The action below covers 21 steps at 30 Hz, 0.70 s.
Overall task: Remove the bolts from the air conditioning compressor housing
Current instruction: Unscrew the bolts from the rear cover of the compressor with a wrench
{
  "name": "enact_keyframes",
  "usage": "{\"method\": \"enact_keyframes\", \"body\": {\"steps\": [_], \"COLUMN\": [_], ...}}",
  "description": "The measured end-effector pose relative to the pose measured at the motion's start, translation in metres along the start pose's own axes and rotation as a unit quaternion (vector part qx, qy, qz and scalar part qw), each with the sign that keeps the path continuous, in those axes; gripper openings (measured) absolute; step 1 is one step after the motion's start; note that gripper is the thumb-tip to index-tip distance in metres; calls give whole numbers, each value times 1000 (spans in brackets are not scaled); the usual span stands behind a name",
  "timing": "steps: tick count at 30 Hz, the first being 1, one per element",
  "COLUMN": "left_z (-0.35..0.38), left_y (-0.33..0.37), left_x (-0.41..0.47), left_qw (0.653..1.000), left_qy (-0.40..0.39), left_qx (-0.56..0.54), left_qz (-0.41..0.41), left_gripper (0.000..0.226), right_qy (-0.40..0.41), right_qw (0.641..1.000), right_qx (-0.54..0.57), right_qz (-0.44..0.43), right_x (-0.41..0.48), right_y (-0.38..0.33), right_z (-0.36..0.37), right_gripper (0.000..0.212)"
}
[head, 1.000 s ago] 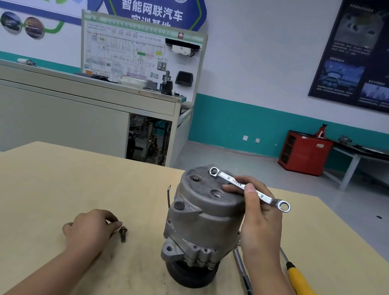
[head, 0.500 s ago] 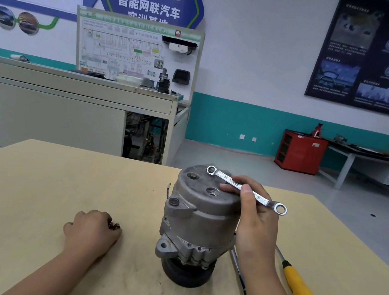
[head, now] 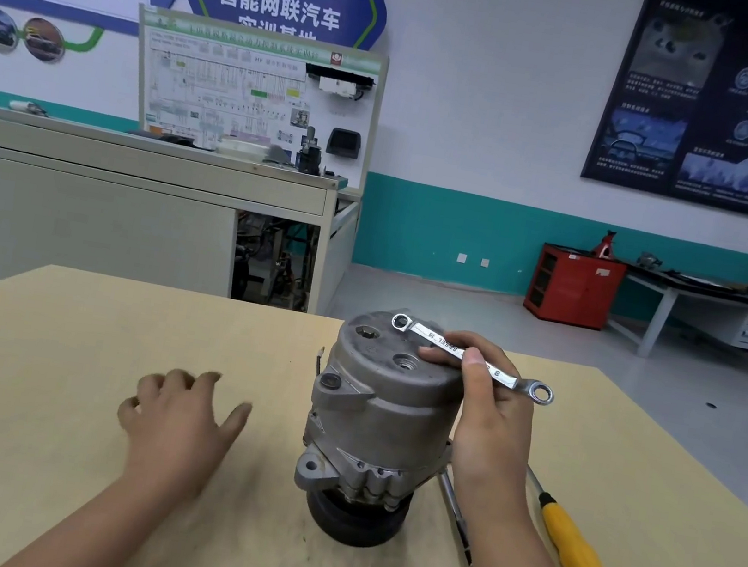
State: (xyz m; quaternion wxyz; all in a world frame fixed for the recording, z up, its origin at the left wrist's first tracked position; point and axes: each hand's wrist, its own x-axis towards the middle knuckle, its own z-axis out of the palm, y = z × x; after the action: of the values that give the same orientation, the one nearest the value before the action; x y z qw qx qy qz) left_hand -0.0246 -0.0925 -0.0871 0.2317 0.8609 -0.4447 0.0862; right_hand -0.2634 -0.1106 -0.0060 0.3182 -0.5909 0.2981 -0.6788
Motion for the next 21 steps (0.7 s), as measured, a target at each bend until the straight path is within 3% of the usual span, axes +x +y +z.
{"method": "enact_keyframes", "body": {"steps": [2, 5, 7, 12, 14, 18, 21], "left_z": [-13, -41, -55, -68, -69, -69, -71], "left_y": [21, 54, 71, 90, 92, 98, 106], "left_x": [-9, -30, -41, -50, -54, -72, -87], "left_qw": [983, 890, 851, 831, 837, 860, 885], "left_qy": [50, 53, 16, -40, -39, -37, -46], "left_qx": [-172, -441, -509, -539, -531, -486, -431], "left_qz": [42, 104, 127, 130, 124, 153, 172], "left_gripper": [48, 52, 61, 73, 79, 59, 65], "right_qy": [1, 3, 0, -29, -30, -30, -31], "right_qw": [1000, 1000, 1000, 998, 998, 999, 999], "right_qx": [9, 9, 1, -7, -2, 22, 11], "right_qz": [0, -3, -15, -54, -55, -20, -14], "right_x": [0, -1, -4, -7, -3, 12, 21], "right_y": [0, -1, -1, 0, 2, 5, 4], "right_z": [0, 1, 2, 2, 0, -4, -8], "right_gripper": [24, 30, 31, 29, 31, 29, 23]}}
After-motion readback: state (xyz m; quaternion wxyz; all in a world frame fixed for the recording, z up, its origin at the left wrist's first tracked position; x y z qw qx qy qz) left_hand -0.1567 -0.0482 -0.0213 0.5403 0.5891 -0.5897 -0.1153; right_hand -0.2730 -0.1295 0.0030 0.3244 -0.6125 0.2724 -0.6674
